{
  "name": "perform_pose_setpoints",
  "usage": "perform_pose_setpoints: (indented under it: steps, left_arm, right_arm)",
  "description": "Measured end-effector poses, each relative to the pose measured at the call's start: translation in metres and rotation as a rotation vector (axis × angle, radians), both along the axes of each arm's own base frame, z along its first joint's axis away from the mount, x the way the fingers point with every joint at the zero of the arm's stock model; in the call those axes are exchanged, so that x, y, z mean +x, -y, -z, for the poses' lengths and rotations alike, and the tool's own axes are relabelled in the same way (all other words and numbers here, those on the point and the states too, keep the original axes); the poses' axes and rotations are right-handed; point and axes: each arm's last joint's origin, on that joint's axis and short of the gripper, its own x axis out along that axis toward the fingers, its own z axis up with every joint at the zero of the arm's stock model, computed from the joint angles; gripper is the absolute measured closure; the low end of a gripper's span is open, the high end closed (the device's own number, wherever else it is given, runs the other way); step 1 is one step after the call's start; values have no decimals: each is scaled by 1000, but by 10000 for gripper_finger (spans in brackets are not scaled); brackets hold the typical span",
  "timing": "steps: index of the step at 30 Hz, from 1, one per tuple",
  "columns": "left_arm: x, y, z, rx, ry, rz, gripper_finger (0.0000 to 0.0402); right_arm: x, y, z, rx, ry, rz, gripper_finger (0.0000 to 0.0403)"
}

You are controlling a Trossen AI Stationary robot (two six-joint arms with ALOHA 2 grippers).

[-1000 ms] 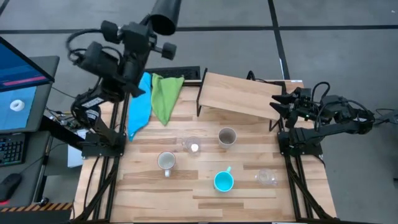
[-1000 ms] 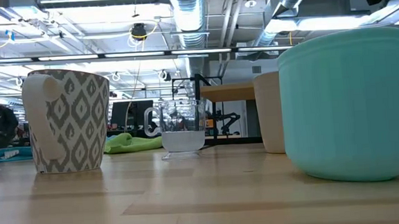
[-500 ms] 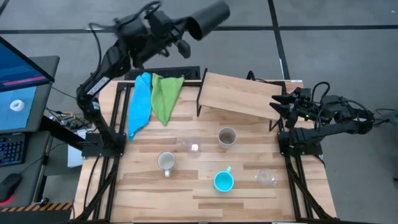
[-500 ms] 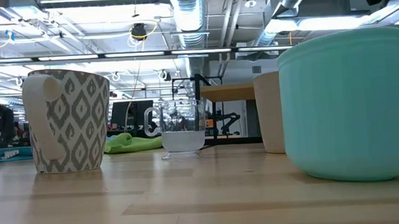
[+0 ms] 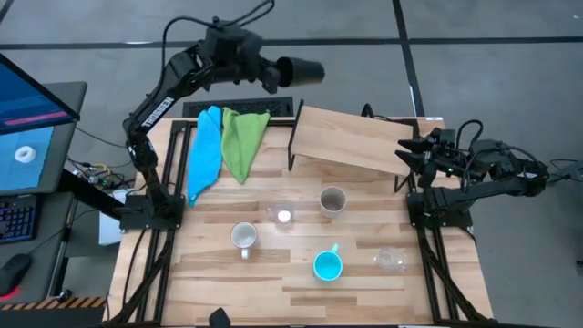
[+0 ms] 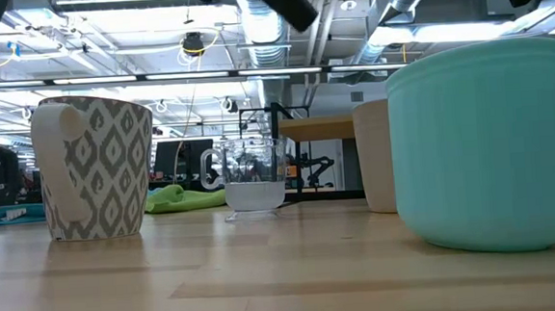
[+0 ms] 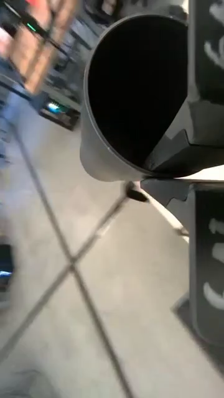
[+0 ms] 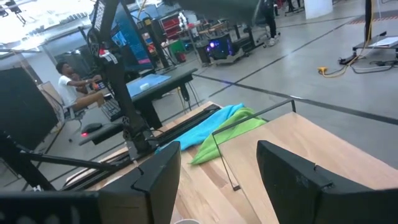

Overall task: Stack small to large cups/mugs on shelf
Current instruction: Put the black cup on the shelf

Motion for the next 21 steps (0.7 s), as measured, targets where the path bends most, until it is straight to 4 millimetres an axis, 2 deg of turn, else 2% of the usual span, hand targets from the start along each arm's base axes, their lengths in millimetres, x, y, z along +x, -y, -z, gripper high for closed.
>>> perform_pose_setpoints:
  steps: [7,17,21]
  left_arm:
    - [17,0,31,-103,-170,33,401]
    - [61,15,66,-179,-264,132,401]
    - [68,18,74,-201,-295,141,401]
  right_arm:
    - [0,0,0,-1,-5,0,170]
    - [0,0,1,-1,-8,-1,170]
    - [0,0,1,-1,-9,0,170]
